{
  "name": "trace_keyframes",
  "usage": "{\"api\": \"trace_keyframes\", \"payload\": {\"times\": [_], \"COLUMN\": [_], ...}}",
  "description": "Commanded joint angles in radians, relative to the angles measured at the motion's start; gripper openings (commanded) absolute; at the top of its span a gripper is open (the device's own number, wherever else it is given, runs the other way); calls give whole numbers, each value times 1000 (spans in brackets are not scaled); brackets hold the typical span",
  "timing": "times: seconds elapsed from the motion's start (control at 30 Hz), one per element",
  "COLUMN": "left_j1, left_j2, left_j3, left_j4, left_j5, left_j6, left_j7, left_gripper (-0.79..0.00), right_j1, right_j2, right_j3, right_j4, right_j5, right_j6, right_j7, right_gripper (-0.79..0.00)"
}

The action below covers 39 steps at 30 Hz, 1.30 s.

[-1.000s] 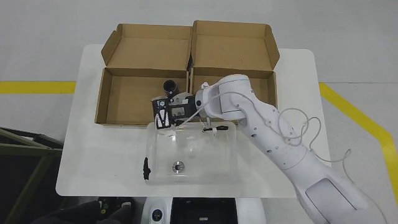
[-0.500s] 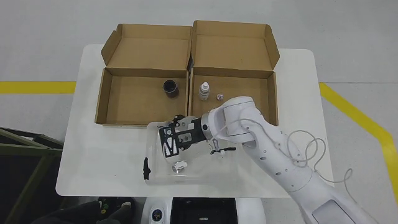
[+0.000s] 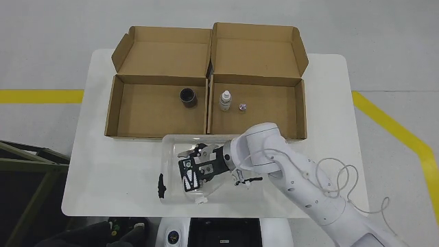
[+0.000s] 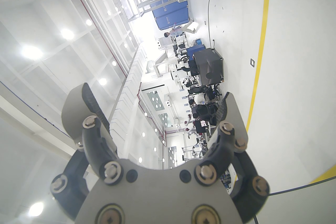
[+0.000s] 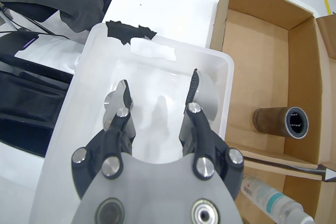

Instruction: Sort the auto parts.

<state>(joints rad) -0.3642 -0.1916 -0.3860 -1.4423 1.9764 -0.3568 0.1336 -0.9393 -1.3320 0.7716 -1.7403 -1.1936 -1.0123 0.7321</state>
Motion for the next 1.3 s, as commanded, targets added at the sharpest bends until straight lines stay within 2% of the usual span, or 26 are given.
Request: {"api": "trace_keyframes", "payload": {"times": [0.0, 0.6, 0.87, 0.97, 1.27], "left_j1": [0, 0, 0, 0, 0], "left_j2": [0, 0, 0, 0, 0], "left_j3": [0, 0, 0, 0, 0], "left_j4": [0, 0, 0, 0, 0], "left_j5": [0, 0, 0, 0, 0], "left_j6": [0, 0, 0, 0, 0], "left_j7": [0, 0, 0, 0, 0], "left_gripper": [0, 0, 0, 0, 0], "right_j1": [-5, -11, 5, 11, 30], "right_j2": [5, 52, 58, 59, 52], "right_j3": [-6, -86, -115, -122, -158], "right_j4": [-2, 21, 48, 63, 105], "right_j5": [-4, 0, 6, -1, -26], "right_j6": [0, 0, 0, 3, 20], "right_j7": [2, 9, 10, 2, -38], "right_gripper": [-372, -345, -308, -271, -280]}}
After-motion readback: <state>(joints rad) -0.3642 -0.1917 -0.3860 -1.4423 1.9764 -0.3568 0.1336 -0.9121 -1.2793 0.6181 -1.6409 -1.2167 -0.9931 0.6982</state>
